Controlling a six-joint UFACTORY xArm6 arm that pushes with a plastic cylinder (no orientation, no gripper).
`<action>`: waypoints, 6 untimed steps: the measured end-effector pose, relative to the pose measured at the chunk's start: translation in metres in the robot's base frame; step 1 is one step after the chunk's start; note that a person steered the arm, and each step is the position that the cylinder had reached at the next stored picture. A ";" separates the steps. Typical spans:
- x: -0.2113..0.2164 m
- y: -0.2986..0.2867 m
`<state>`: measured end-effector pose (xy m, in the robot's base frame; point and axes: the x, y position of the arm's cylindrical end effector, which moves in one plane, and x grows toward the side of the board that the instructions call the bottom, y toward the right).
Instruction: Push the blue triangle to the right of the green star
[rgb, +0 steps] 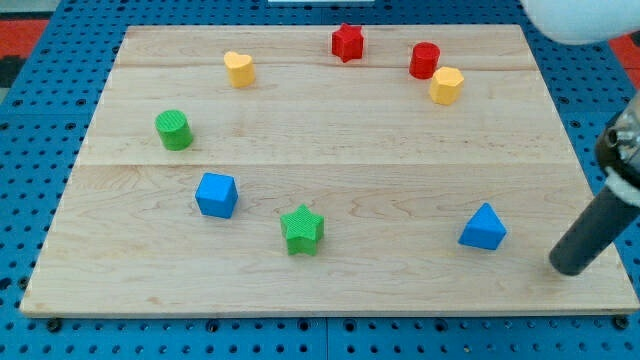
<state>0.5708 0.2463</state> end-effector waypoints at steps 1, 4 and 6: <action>-0.006 -0.054; -0.021 0.007; -0.048 -0.110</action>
